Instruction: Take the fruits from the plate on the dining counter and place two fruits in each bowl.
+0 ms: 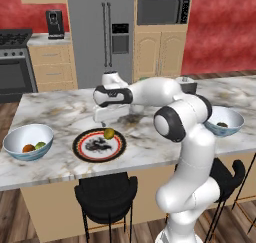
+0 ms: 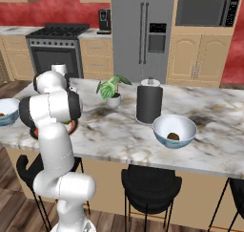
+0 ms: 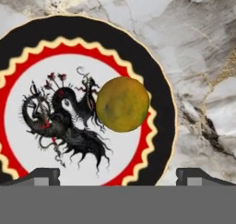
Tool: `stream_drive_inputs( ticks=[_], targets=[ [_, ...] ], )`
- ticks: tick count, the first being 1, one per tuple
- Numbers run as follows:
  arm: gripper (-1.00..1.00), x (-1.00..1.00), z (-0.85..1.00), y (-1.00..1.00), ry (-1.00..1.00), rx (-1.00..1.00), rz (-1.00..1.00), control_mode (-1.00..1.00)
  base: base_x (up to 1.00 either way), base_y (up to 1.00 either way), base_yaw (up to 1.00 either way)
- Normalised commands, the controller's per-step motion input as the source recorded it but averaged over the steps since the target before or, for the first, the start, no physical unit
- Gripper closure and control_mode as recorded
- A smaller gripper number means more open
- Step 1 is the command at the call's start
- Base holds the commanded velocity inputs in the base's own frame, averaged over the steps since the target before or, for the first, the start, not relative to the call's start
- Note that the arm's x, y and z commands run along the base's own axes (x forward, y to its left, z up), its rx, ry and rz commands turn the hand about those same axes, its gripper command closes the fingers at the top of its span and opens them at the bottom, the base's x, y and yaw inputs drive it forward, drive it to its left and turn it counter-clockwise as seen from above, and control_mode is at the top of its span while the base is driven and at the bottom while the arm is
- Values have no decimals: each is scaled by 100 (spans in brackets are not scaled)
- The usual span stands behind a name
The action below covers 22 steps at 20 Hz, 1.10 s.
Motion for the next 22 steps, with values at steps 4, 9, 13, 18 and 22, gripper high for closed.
stream_drive_inputs(
  ticks=[4,9,13,18,22],
  targets=[
    [-100,17,-16,3,0,0,-5,-100,0,0,0],
    [-100,9,-20,0,0,0,-5,-100,0,0,0],
    [-100,6,-30,0,0,0,-7,-100,0,0,0],
    [-100,16,-27,7,0,0,-9,-100,0,0,0],
    [-100,14,-29,3,1,0,-8,-100,0,0,0]
  ],
)
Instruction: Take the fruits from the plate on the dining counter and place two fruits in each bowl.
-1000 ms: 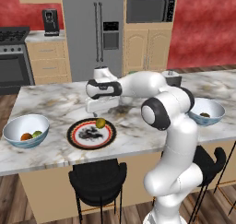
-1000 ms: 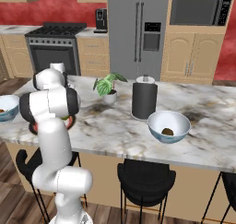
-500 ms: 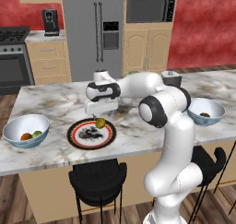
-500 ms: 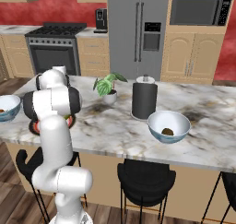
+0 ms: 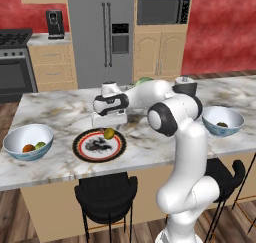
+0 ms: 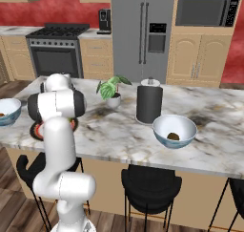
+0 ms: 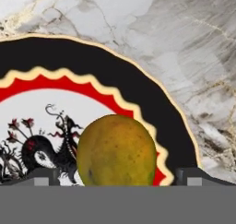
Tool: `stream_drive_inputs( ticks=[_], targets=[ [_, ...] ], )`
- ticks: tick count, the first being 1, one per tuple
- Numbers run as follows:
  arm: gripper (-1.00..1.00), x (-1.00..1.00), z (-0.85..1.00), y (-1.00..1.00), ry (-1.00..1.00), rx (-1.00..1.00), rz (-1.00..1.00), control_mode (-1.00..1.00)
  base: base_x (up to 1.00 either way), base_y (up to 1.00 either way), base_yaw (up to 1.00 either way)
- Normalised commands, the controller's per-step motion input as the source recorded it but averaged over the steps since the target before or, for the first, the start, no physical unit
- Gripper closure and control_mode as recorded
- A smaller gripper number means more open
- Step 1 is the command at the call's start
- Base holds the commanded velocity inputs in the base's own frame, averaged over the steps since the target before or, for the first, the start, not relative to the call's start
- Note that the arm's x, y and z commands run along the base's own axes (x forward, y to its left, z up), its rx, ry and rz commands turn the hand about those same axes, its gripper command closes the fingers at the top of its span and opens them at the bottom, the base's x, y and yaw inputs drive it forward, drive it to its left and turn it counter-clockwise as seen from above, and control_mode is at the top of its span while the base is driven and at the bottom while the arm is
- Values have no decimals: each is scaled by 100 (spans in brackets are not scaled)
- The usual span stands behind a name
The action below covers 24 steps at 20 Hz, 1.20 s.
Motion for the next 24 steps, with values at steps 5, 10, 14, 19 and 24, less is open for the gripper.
stream_drive_inputs(
  ticks=[5,10,14,19,24],
  targets=[
    [-100,1,-19,3,0,0,-7,-100,0,0,0],
    [-100,0,-7,0,0,0,-8,-100,0,0,0],
    [-100,-1,0,0,0,0,-5,-100,0,0,0],
    [-100,-23,0,0,0,0,-6,-100,0,0,0],
    [-100,-16,-5,0,0,0,-5,-100,0,0,0]
  ],
)
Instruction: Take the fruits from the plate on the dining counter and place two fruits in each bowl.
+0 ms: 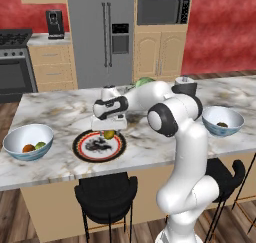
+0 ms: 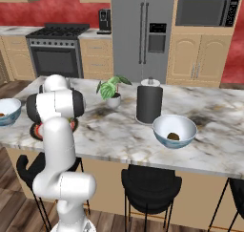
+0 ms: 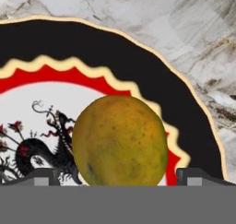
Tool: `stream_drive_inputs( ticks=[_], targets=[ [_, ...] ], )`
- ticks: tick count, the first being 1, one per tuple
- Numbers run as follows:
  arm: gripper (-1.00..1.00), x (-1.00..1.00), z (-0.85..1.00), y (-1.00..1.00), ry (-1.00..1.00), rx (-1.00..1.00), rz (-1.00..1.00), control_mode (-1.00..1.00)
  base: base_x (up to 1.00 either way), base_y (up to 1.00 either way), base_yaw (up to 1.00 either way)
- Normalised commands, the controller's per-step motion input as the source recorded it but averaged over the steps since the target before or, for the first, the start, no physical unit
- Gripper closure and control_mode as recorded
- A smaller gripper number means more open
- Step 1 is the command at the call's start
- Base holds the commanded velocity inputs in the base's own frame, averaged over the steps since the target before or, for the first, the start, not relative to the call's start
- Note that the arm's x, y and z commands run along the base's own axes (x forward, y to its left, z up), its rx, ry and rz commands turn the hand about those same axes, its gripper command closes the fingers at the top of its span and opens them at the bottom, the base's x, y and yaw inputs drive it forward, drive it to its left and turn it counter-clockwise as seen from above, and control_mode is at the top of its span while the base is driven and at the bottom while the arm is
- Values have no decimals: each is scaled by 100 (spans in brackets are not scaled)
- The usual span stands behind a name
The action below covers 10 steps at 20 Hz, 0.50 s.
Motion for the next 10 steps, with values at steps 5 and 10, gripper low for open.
stream_drive_inputs(
  ticks=[5,10],
  targets=[
    [-100,0,-2,0,0,0,-1,-100,0,0,0],
    [-100,3,0,0,-1,0,0,-100,0,0,0]
  ],
)
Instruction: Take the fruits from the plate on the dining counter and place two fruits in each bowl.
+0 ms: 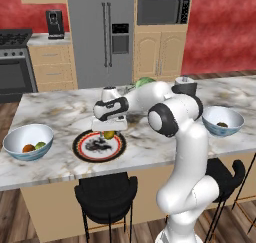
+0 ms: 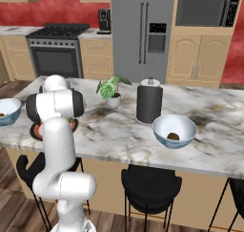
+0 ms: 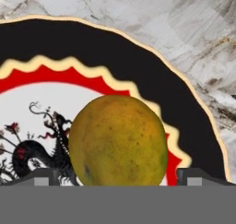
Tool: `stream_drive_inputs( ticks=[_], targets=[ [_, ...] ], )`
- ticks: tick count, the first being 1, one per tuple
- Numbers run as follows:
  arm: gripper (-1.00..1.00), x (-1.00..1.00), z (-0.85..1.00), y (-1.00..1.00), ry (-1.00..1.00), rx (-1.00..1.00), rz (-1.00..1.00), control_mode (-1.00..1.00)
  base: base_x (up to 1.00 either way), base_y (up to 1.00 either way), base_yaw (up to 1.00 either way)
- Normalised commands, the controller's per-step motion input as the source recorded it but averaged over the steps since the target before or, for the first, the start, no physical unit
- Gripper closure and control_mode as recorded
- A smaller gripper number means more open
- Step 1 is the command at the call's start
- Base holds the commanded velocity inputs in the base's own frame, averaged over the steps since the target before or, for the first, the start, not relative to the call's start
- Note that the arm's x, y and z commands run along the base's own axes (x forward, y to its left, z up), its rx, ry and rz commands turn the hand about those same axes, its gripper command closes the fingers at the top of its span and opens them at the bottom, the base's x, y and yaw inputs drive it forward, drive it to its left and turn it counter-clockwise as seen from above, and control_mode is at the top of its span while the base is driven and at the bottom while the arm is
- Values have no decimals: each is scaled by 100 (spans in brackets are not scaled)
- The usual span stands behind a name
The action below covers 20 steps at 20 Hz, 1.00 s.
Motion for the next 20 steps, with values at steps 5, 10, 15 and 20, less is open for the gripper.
stream_drive_inputs(
  ticks=[5,10,15,20],
  targets=[
    [-100,3,-4,0,-4,0,0,-100,0,0,0],
    [-100,0,-11,0,-7,0,0,-100,0,0,0],
    [-100,0,-10,0,-5,0,0,-100,0,0,0],
    [100,0,0,0,0,0,0,-100,0,0,0]
  ],
)
